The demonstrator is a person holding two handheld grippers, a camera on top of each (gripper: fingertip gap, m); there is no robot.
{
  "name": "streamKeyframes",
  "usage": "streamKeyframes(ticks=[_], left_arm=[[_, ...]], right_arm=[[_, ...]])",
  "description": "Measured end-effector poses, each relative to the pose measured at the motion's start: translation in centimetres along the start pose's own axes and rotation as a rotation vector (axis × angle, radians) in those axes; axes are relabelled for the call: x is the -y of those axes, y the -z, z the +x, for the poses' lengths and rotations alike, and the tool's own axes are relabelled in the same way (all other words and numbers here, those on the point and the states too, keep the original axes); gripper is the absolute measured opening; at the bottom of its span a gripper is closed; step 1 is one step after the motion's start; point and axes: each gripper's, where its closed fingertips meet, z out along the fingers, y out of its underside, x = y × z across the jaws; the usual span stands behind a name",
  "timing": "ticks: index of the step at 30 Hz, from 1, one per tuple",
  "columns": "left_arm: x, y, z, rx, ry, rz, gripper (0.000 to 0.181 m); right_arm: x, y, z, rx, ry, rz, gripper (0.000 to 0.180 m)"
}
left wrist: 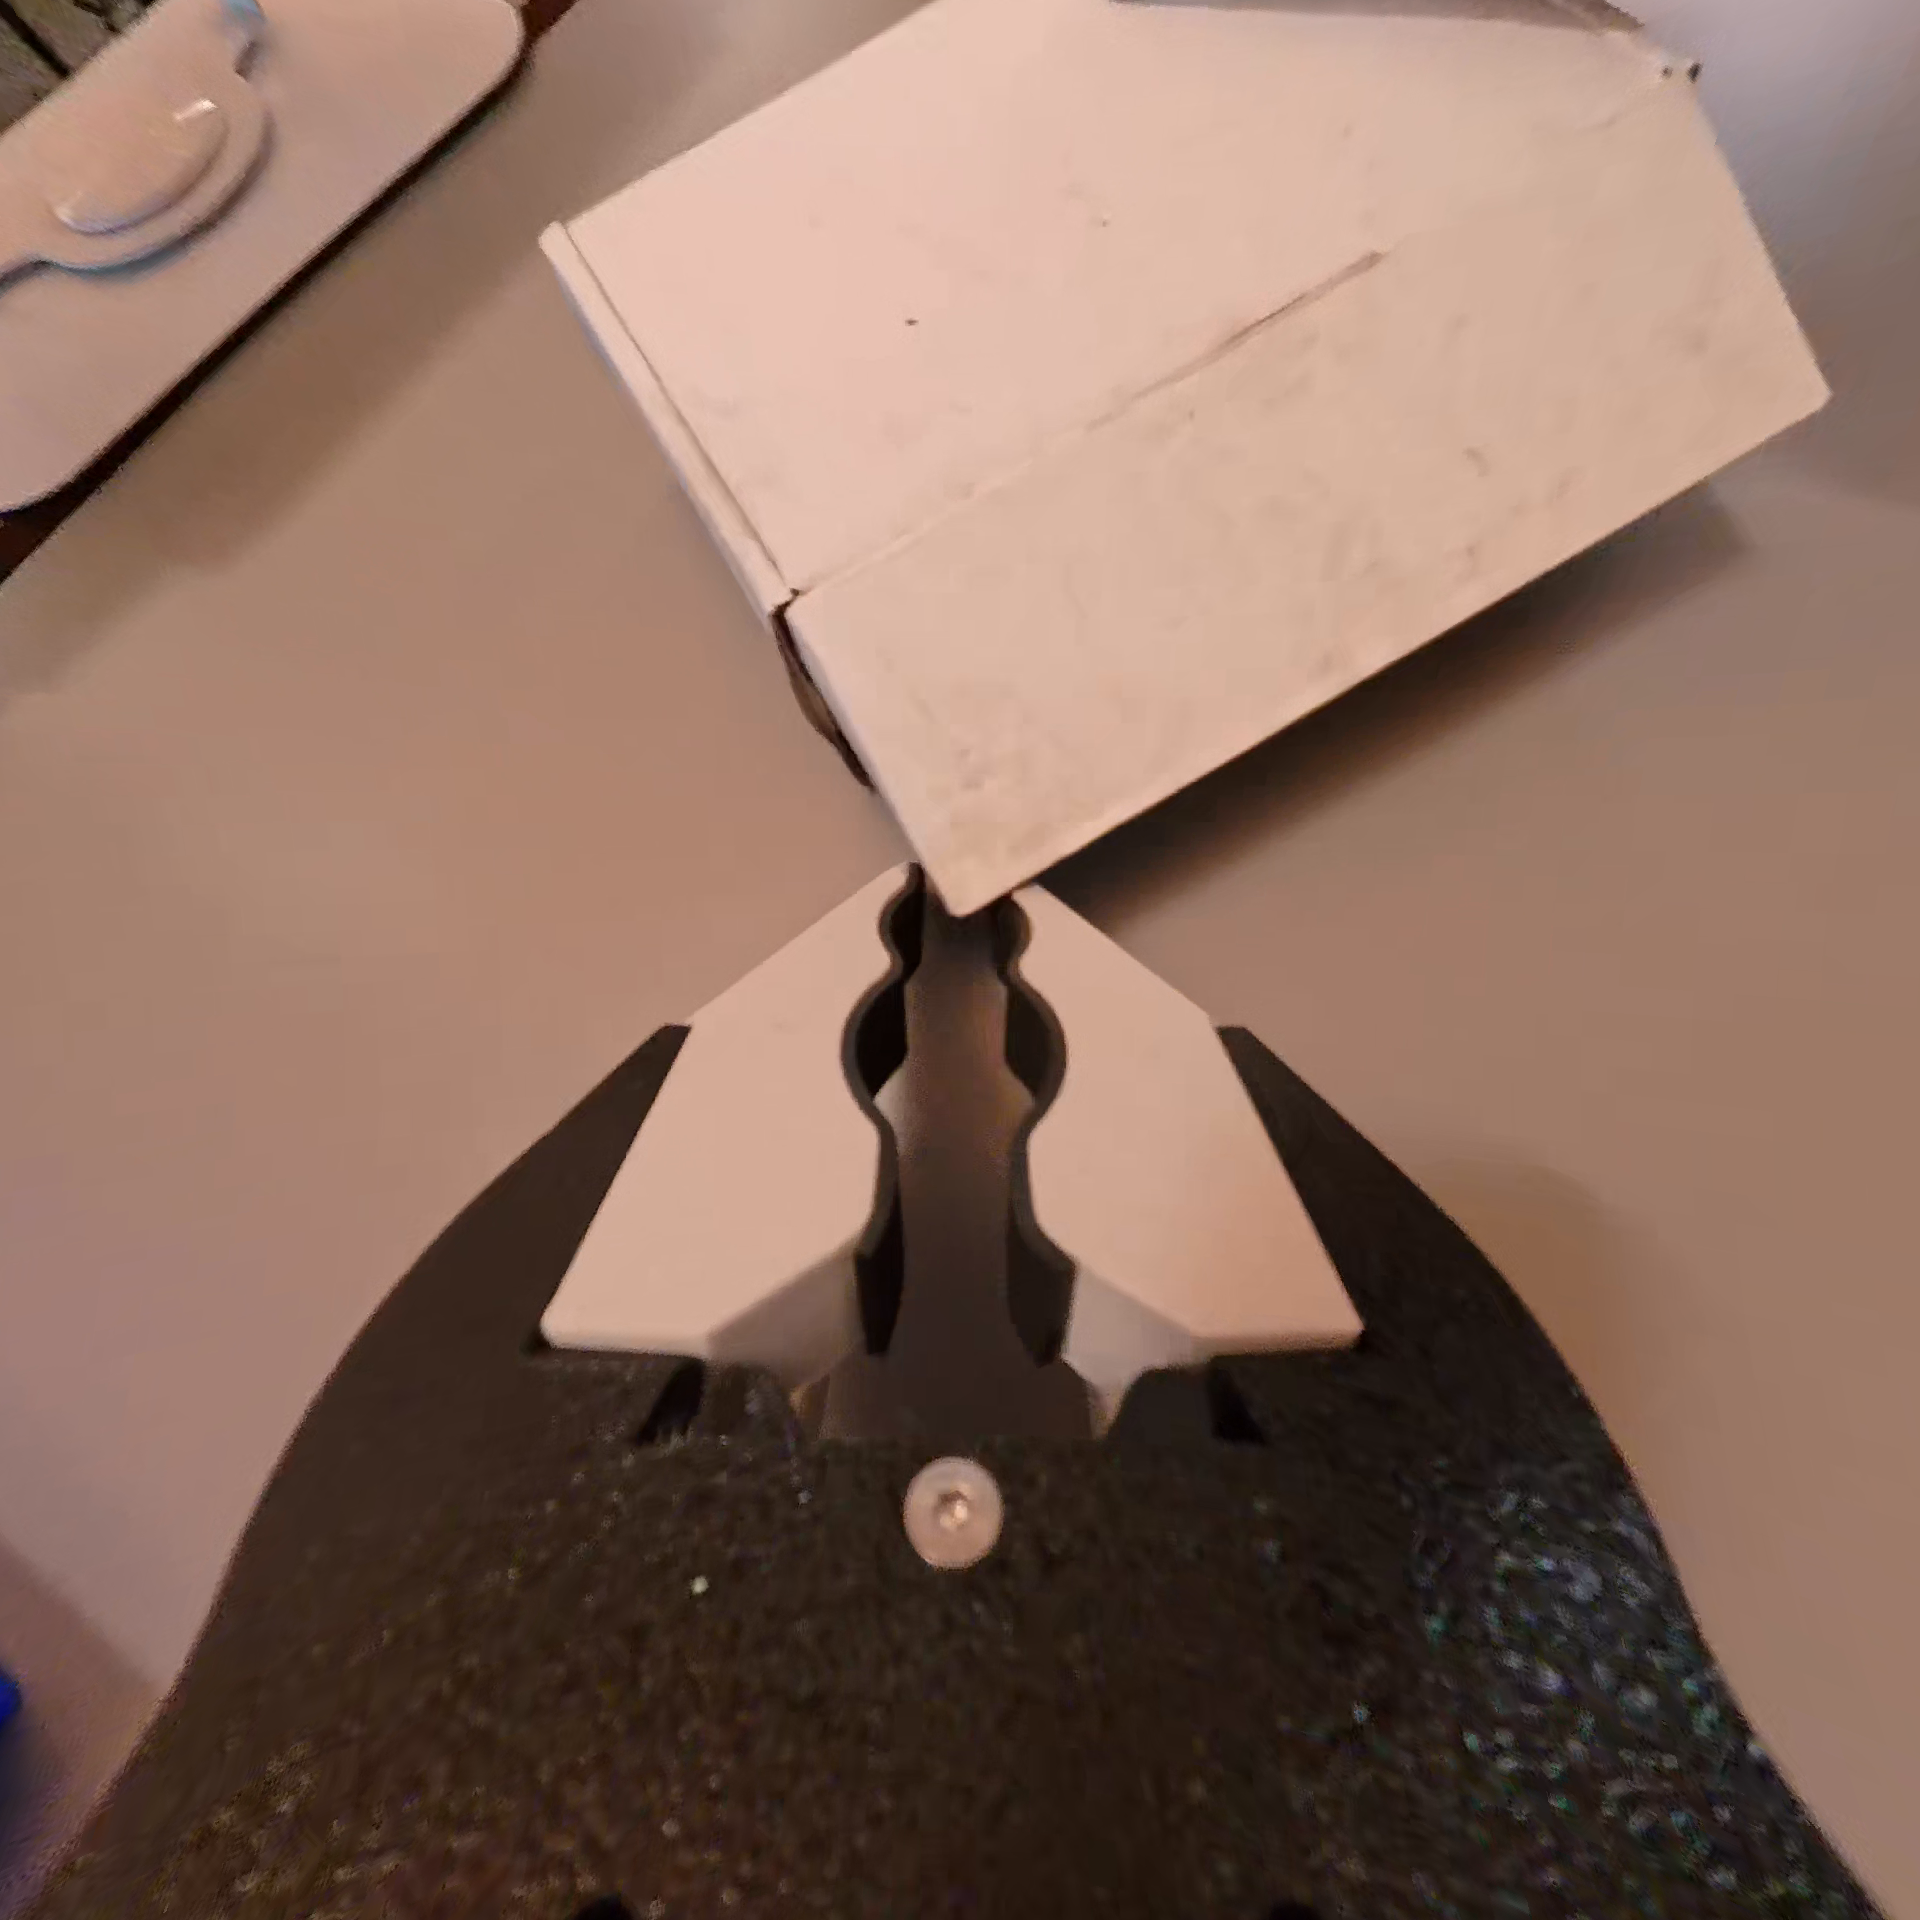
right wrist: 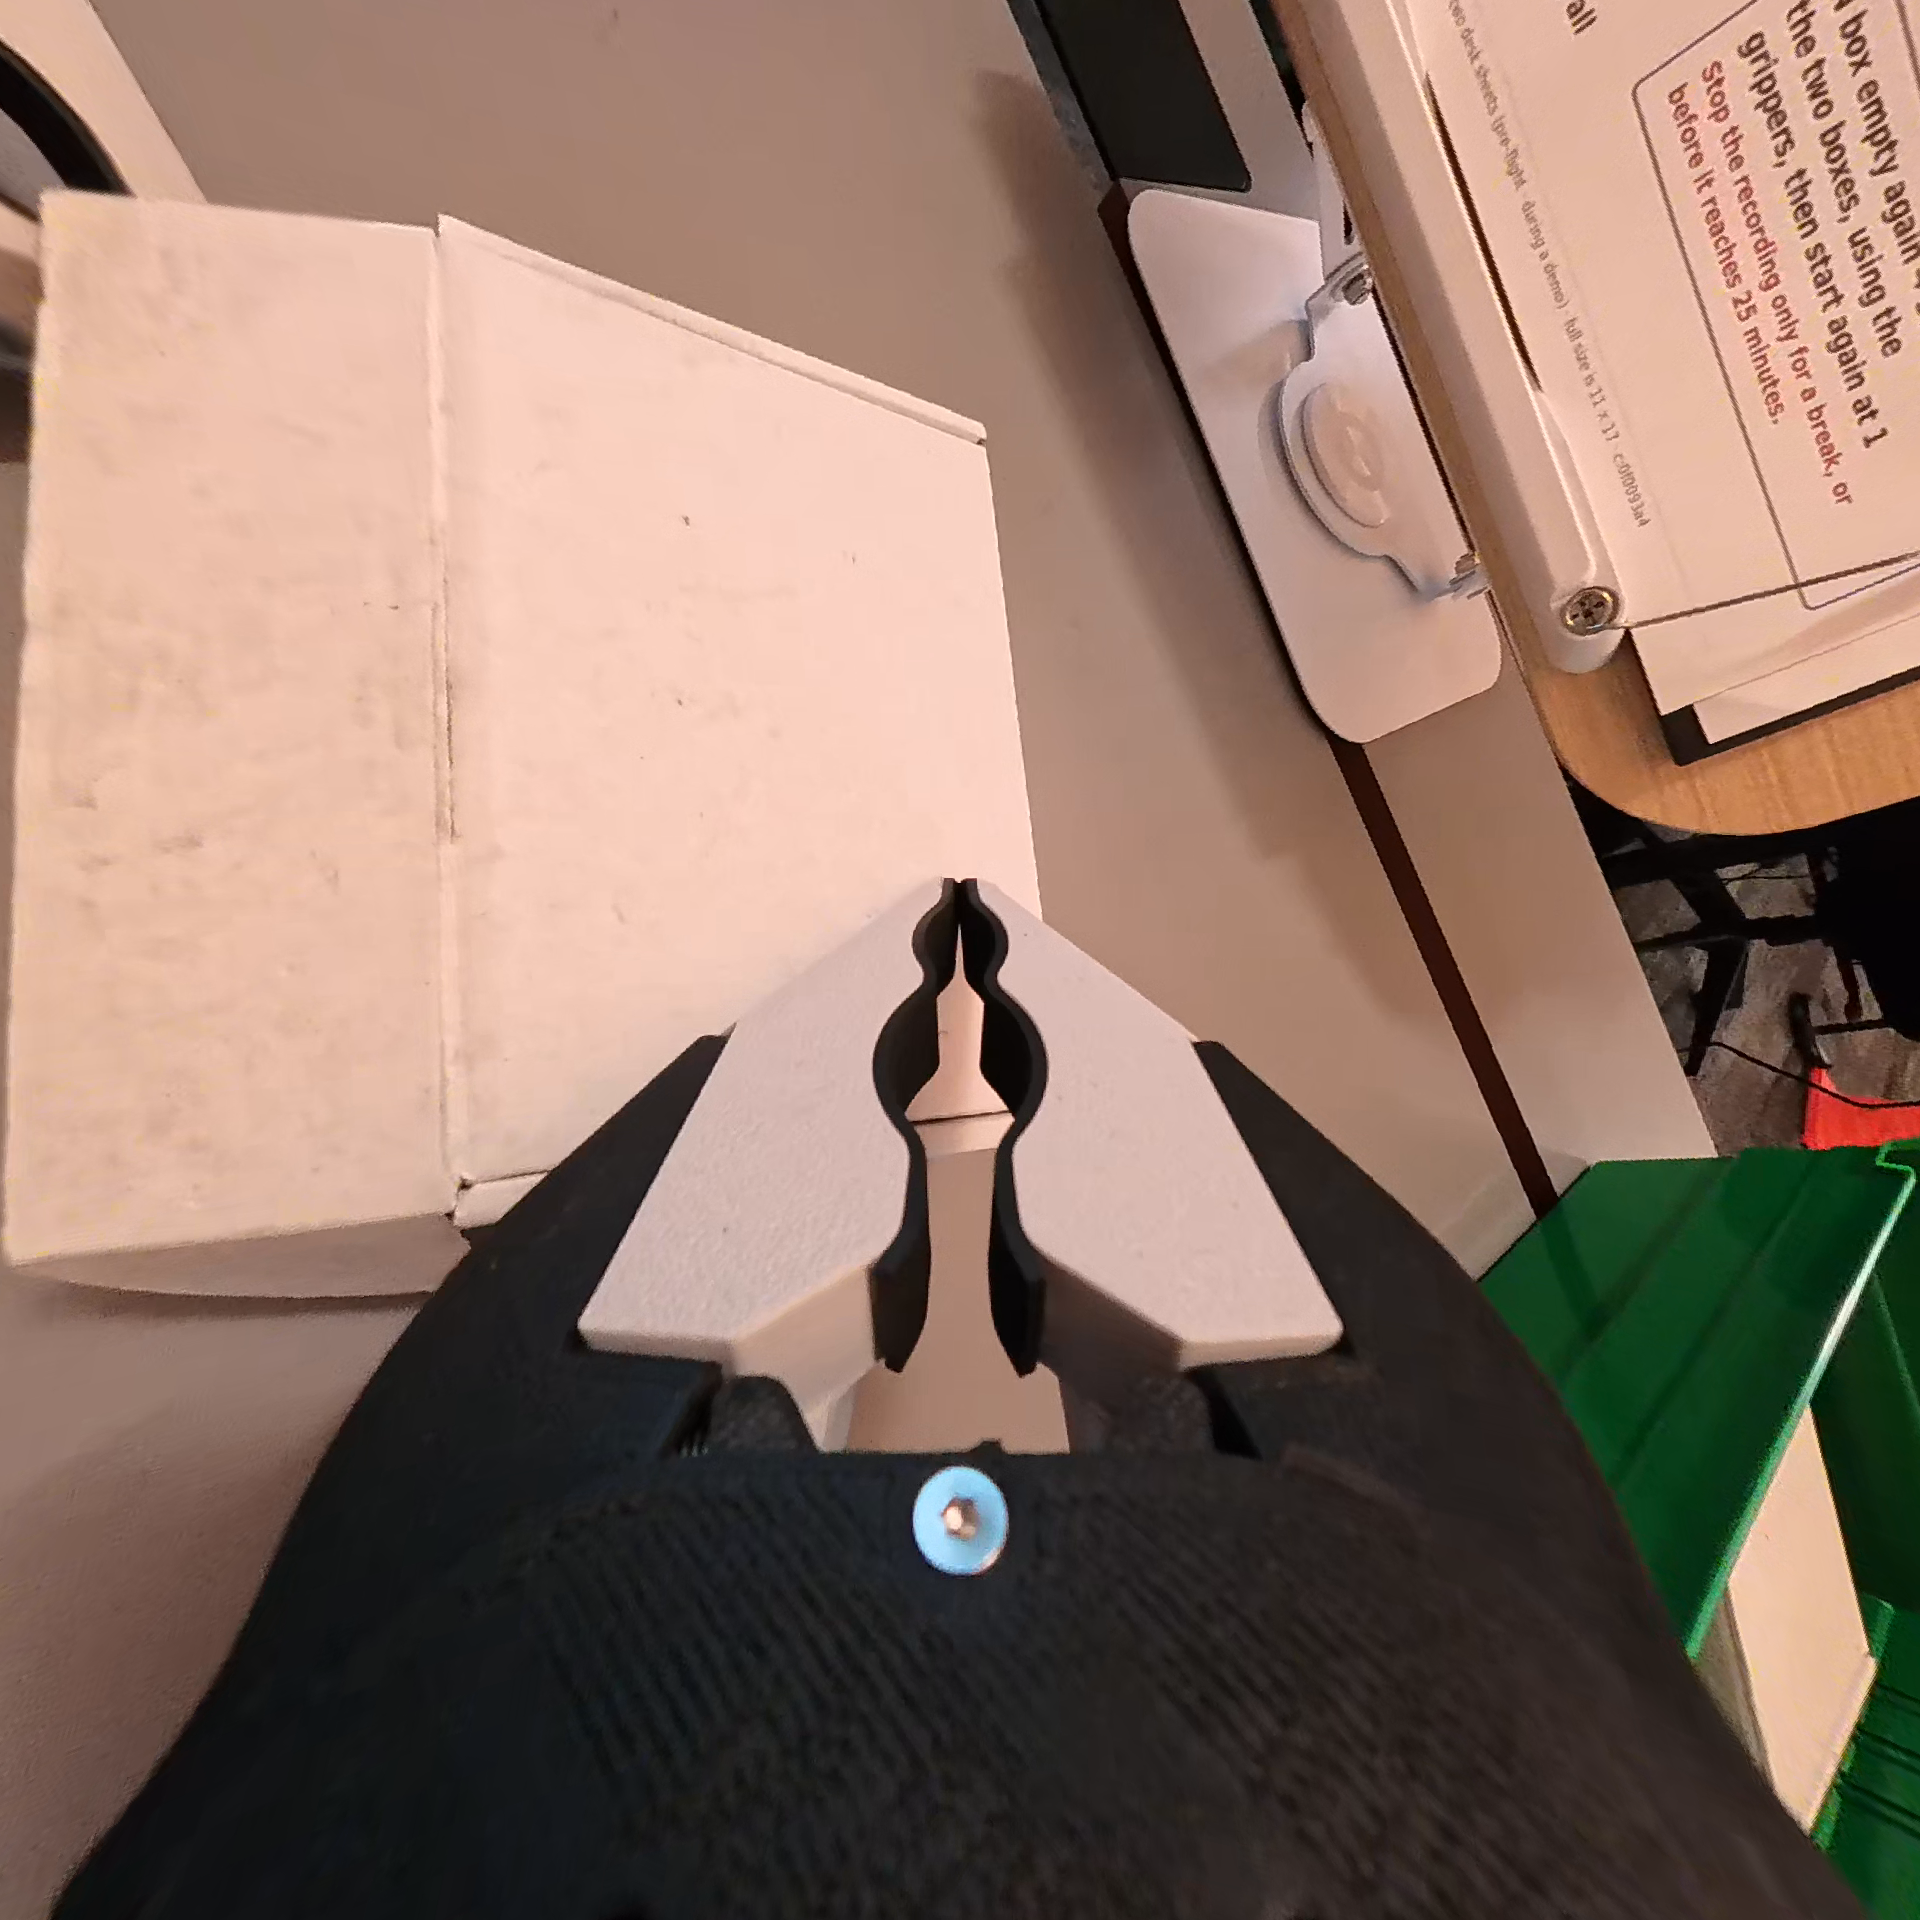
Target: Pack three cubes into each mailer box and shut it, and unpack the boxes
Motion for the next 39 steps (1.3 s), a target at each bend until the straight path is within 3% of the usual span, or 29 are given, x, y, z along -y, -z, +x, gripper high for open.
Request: streamKeyframes(ticks=[7, 10, 13, 17, 19, 23, 24, 27, 29, 33, 39], left_arm=[[1.2, 1.0, 0.5, -0.113, 0.055, 0.103, 0.034], [0.9, 2.3, 1.4, -0.233, 0.073, 0.126, 0.058], [1.9, 4.0, 1.1, -0.302, 0.127, 0.232, 0.065], [6.0, 4.3, -2.3, -0.242, 0.301, 0.415, 0.066], [7.7, 3.4, -3.6, -0.220, 0.355, 0.422, 0.063], [8.6, 0.6, -4.3, -0.213, 0.389, 0.250, 0.043], [8.7, 0.1, -4.4, -0.208, 0.396, 0.219, 0.035], [8.1, -1.2, -5.7, -0.135, 0.433, 0.134, 0.013], [7.6, -1.9, -5.4, -0.157, 0.446, 0.083, 0.016], [7.2, -2.4, -5.0, -0.165, 0.469, 0.046, 0.015], [7.3, -2.3, -4.6, -0.127, 0.470, -0.012, 0.005]], right_arm=[[0.0, 0.0, 0.0, -0.011, -0.011, -0.001, 0.000], [0.0, 0.0, 0.0, -0.015, -0.020, 0.008, 0.000], [0.0, 0.0, 0.0, -0.017, -0.022, 0.012, 0.000], [0.0, 0.0, 0.0, -0.021, -0.016, 0.007, 0.000], [0.1, 0.0, 0.1, -0.023, -0.032, 0.009, 0.000], [-0.4, 0.9, 1.0, -0.132, -0.014, -0.014, 0.001], [-0.4, 1.9, 1.8, -0.209, -0.007, -0.023, 0.018], [0.4, 5.7, 0.3, -0.246, -0.132, 0.090, 0.036], [0.1, 7.7, -3.1, -0.209, -0.137, 0.146, 0.047], [-2.2, 8.6, -8.7, -0.224, -0.052, 0.088, 0.062], [-2.8, 6.6, -10.5, -0.306, 0.017, 0.005, 0.052]])
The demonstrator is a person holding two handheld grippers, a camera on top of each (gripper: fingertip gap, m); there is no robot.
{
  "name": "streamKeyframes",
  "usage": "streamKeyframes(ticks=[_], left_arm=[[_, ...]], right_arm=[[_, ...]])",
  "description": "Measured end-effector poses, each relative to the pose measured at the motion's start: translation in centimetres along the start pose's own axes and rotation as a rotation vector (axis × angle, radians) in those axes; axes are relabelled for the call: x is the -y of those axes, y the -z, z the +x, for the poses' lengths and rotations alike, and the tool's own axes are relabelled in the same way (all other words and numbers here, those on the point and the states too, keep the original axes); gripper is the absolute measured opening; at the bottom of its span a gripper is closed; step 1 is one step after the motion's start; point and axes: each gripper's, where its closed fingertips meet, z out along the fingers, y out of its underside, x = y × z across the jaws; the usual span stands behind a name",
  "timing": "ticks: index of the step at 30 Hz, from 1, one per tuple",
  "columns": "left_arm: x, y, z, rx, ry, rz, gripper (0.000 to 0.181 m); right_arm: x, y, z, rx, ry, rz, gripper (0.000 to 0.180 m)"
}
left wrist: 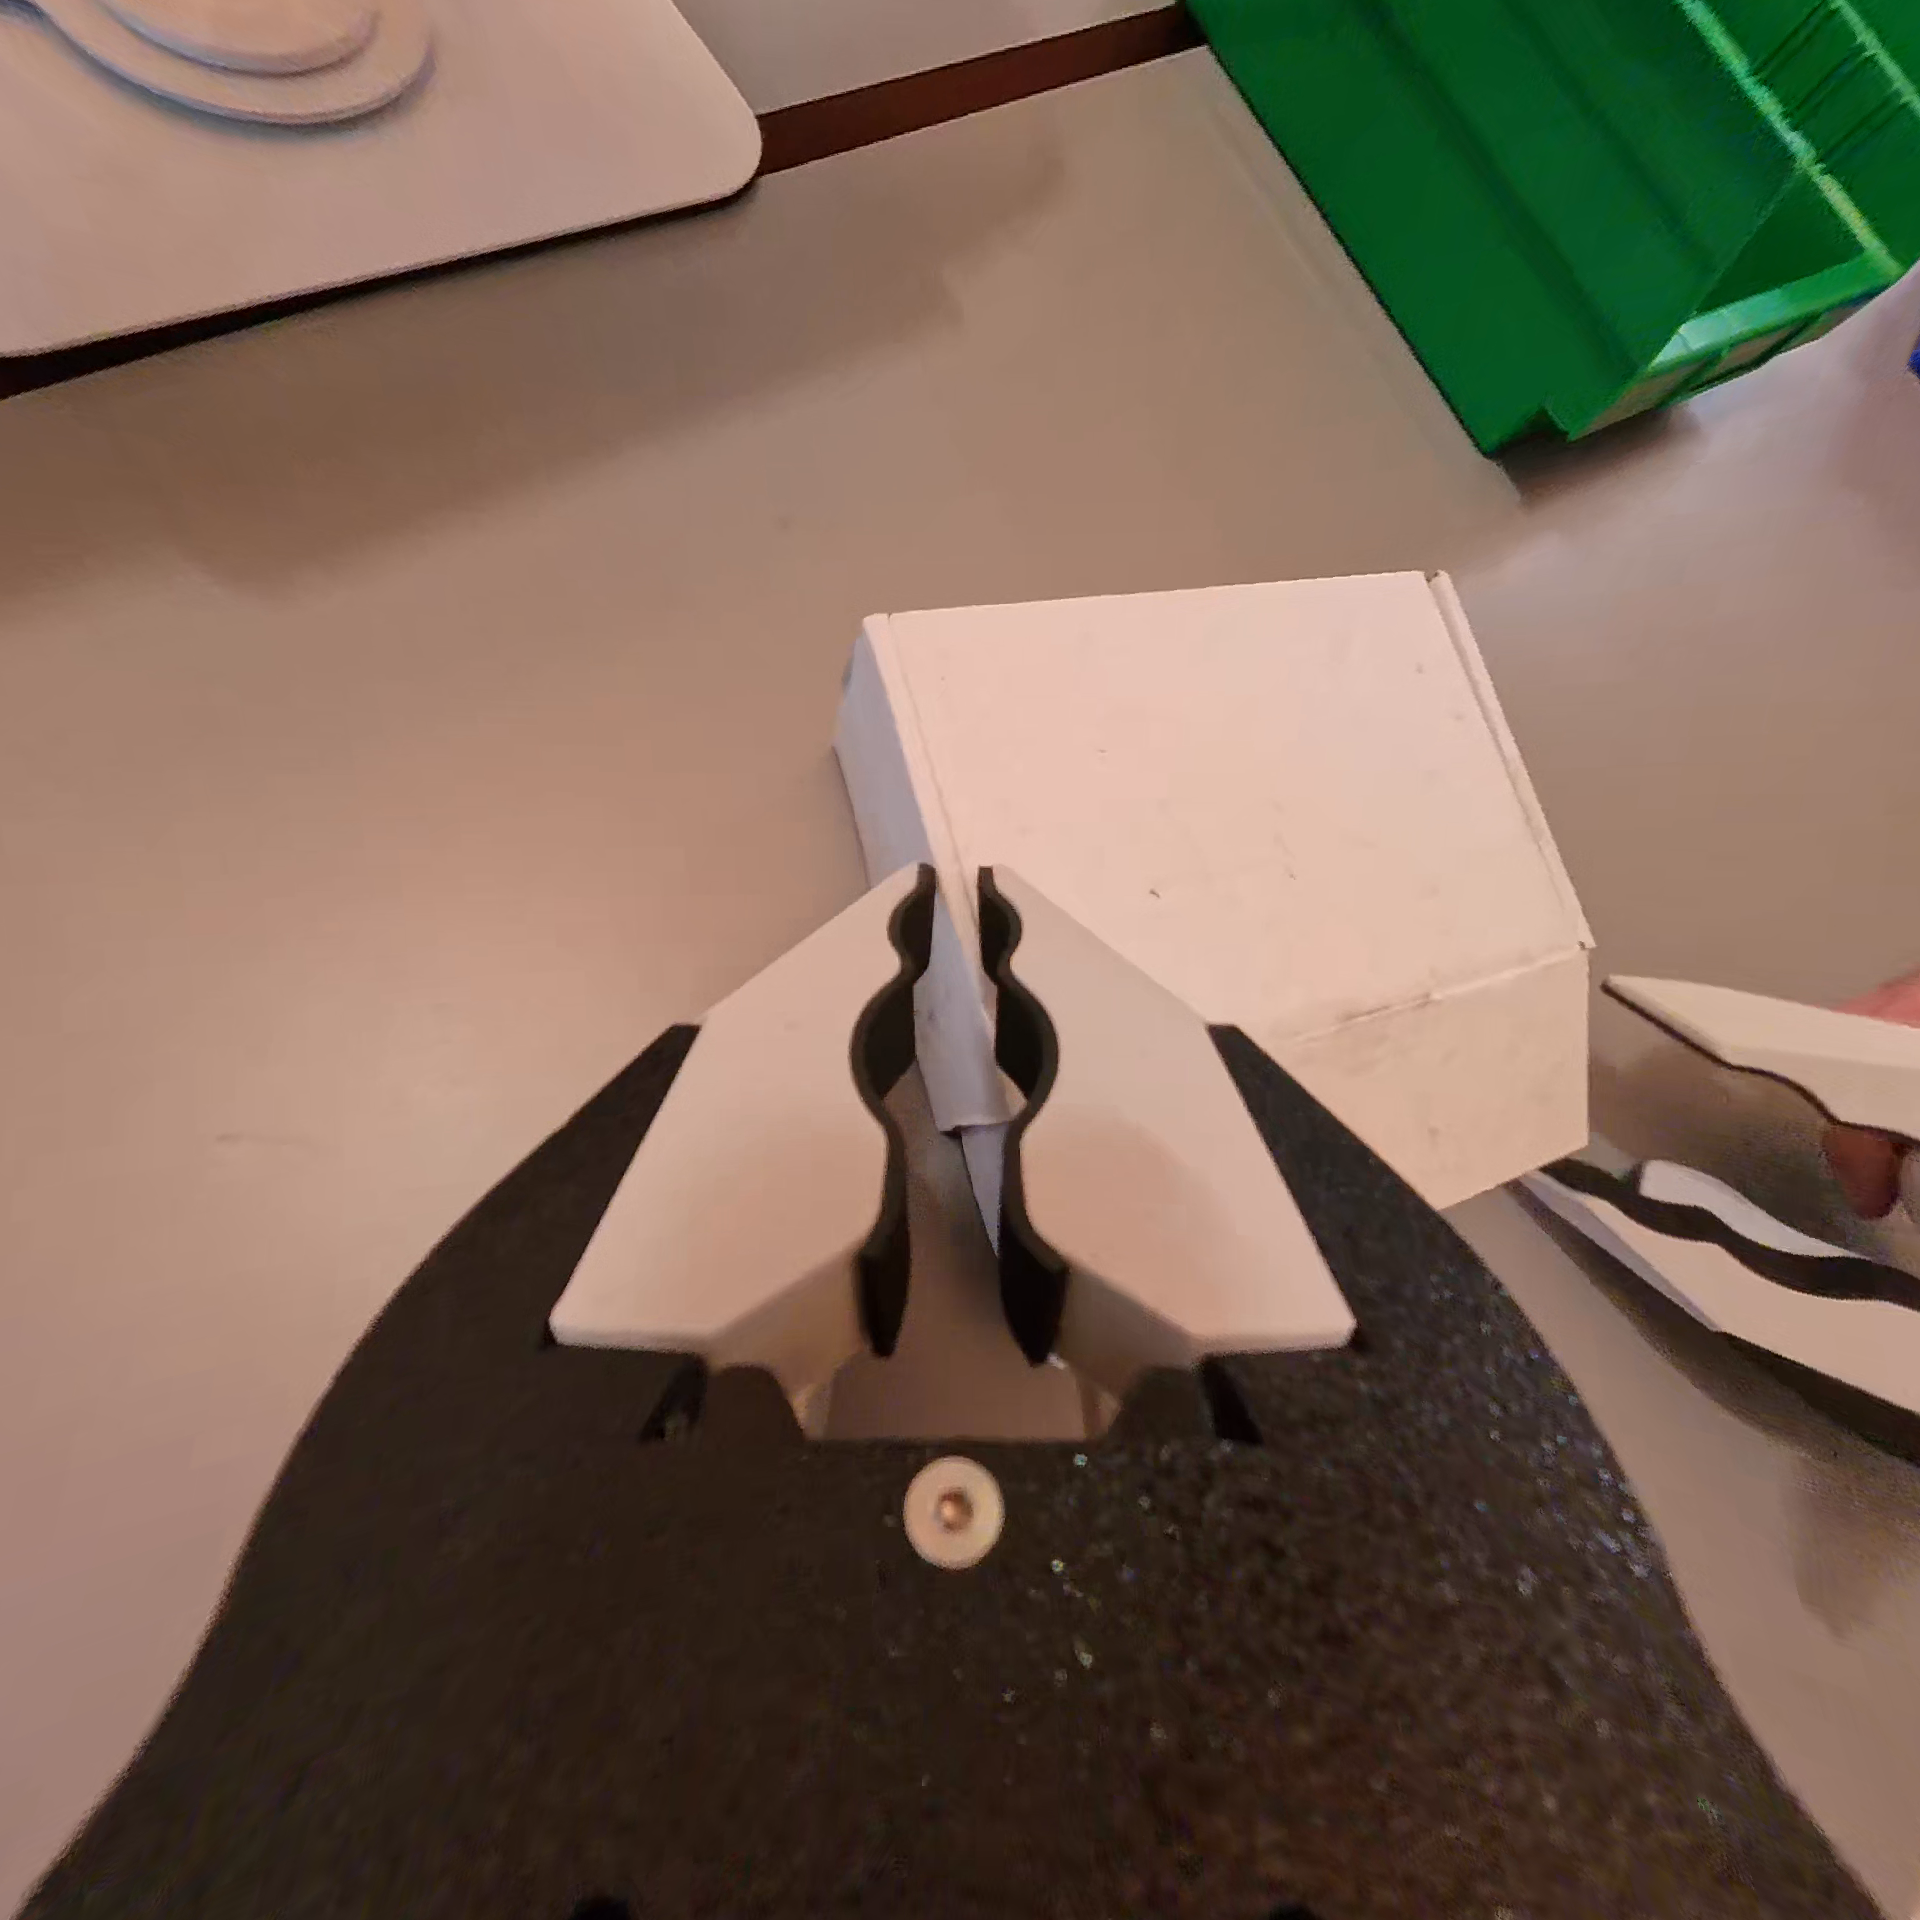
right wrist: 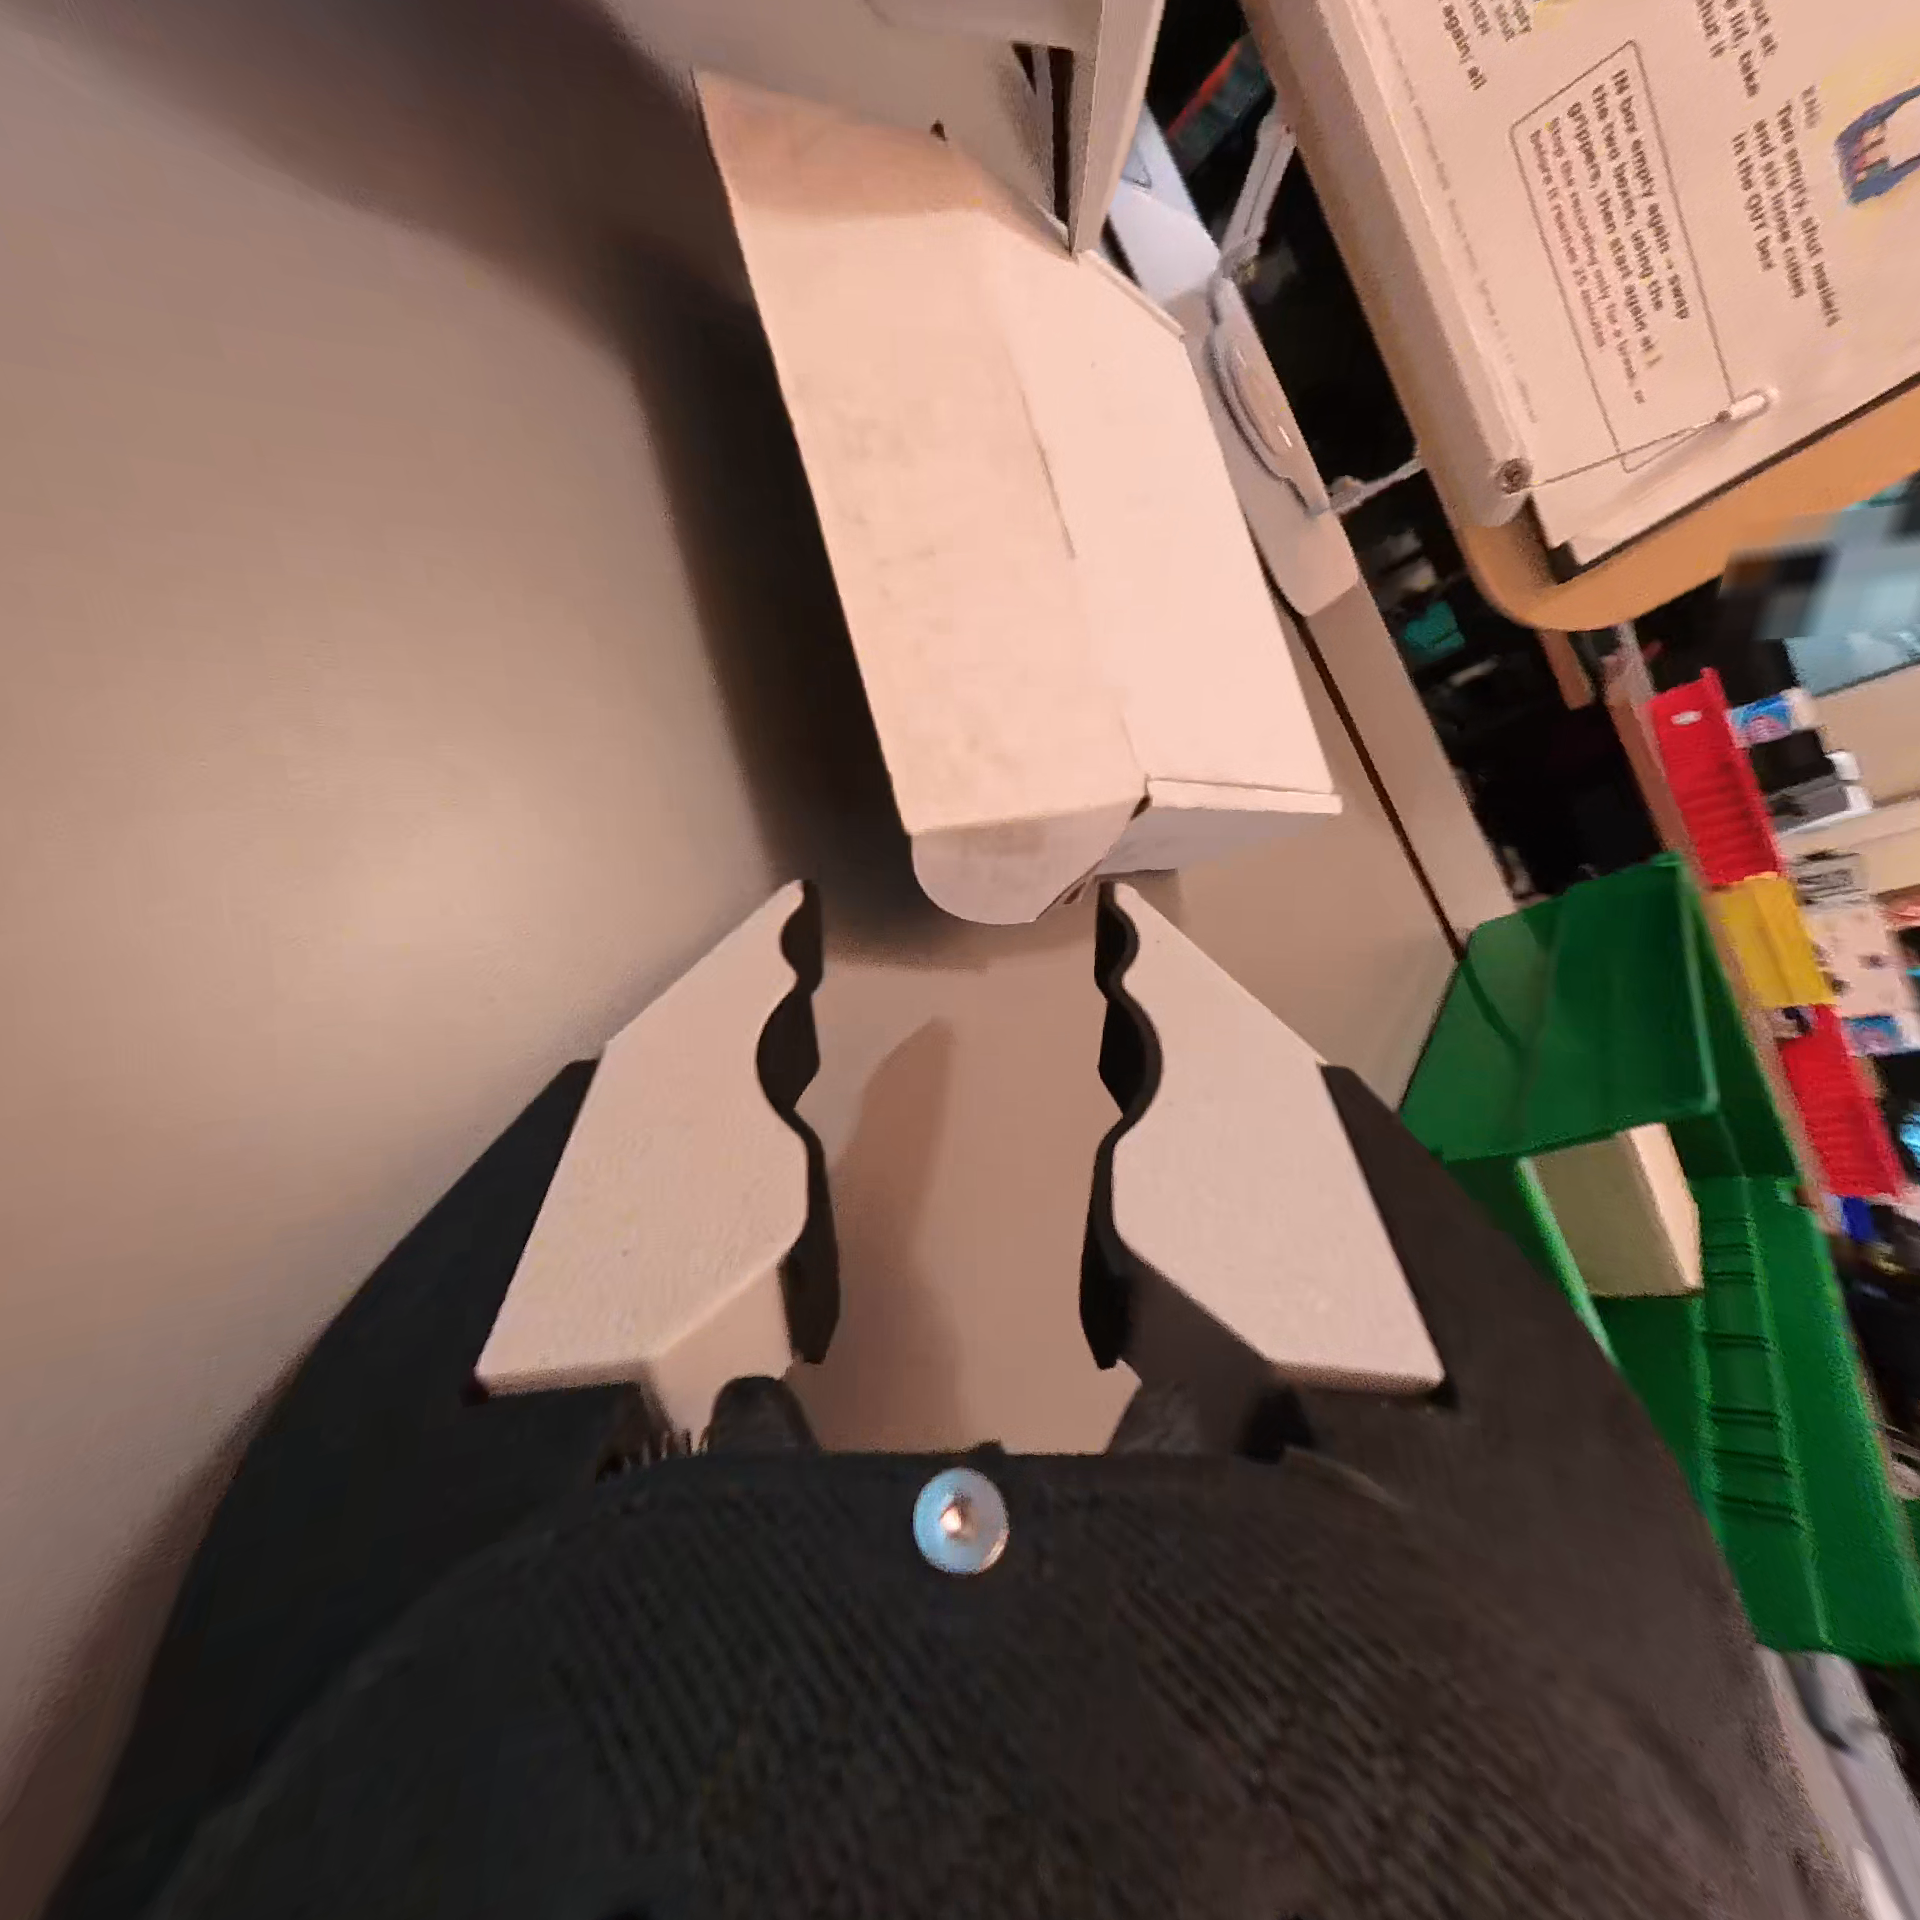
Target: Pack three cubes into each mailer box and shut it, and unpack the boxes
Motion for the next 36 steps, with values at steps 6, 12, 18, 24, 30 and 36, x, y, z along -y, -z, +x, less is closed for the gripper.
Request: streamKeyframes(ticks=[6, 12, 18, 24, 30, 36], left_arm=[[-0.1, 0.0, 0.0, 0.047, -0.020, -0.022, 0.005], [0.0, 0.0, 0.0, 0.072, -0.018, -0.016, 0.005], [-0.1, 0.0, 0.0, 0.074, 0.003, 0.008, 0.005], [0.0, 0.0, 0.0, 0.079, -0.007, 0.014, 0.005], [0.0, 0.0, 0.0, 0.083, -0.016, 0.050, 0.004], [0.0, 0.0, 0.1, 0.109, -0.051, 0.048, 0.003]], right_arm=[[-0.5, -1.2, 1.1, -0.133, 0.003, -0.082, 0.030], [-0.5, -1.0, 1.3, -0.140, -0.023, -0.100, 0.014], [0.5, -0.9, 0.8, -0.060, -0.210, -0.019, 0.013], [-0.6, -1.3, 1.3, -0.037, -0.202, -0.066, 0.011], [-1.7, -2.4, 2.1, -0.010, -0.164, -0.089, 0.009], [-2.4, -2.5, 2.0, 0.098, -0.155, -0.078, 0.009]])
